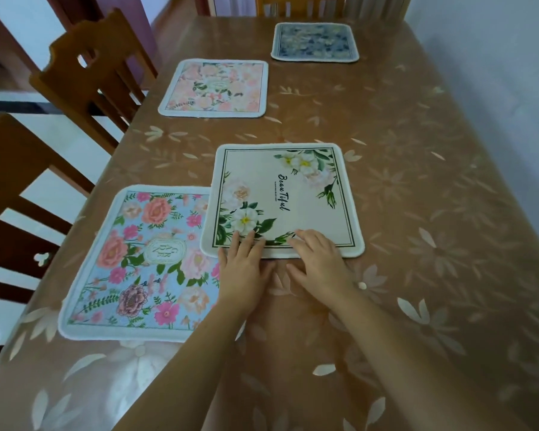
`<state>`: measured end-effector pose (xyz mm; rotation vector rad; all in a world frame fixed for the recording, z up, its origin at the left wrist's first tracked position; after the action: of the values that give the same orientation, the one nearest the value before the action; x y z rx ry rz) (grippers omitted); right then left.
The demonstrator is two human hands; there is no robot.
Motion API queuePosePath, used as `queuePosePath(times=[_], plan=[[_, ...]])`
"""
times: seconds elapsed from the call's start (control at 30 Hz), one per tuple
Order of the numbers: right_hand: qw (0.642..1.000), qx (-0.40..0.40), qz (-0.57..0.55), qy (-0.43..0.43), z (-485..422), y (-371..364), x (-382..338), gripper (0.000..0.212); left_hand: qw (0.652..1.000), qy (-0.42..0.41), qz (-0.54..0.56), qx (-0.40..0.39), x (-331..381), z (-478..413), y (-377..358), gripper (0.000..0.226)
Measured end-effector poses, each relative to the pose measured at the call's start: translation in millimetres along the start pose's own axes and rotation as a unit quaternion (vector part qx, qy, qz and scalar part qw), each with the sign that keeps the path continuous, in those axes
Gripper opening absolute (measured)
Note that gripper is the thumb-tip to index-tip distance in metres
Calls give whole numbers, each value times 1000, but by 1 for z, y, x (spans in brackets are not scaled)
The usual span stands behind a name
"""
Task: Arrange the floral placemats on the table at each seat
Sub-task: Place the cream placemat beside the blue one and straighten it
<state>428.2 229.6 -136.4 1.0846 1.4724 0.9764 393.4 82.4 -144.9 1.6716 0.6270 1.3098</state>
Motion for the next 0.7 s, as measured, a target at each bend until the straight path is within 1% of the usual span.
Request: queuePosePath(times=[0.13, 0.3, 0.47, 0.57, 0.7], plan=[[1000, 10, -23, -1, -8, -9, 5, 39, 999, -12, 31, 27, -11, -8, -5, 46], [998, 23, -47, 22, -15, -7, 3, 31, 997, -35, 60, 39, -15, -14, -4, 40], [994, 50, -83, 44, -27, -2, -4, 19, 995, -27, 75, 61, -13, -15, -4, 34], [992, 38, -121, 22, -31, 0, -4, 13, 996, -24, 69, 55, -11, -15, -4, 32], [988, 23, -152, 1, -26, 4, 1, 10, 997, -45, 50, 28, -4, -9, -4, 33]])
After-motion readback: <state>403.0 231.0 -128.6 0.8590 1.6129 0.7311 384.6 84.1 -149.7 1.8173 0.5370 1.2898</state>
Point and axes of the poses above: each hand's wrist, its own z-axis away from the middle knuckle, its own y-axis out of the back of the hand, x = y × z, the point moved 2 cm from there along -z, towards the middle knuckle, and after that the axes turned 5 degrees about z, right-handed, at the moved point
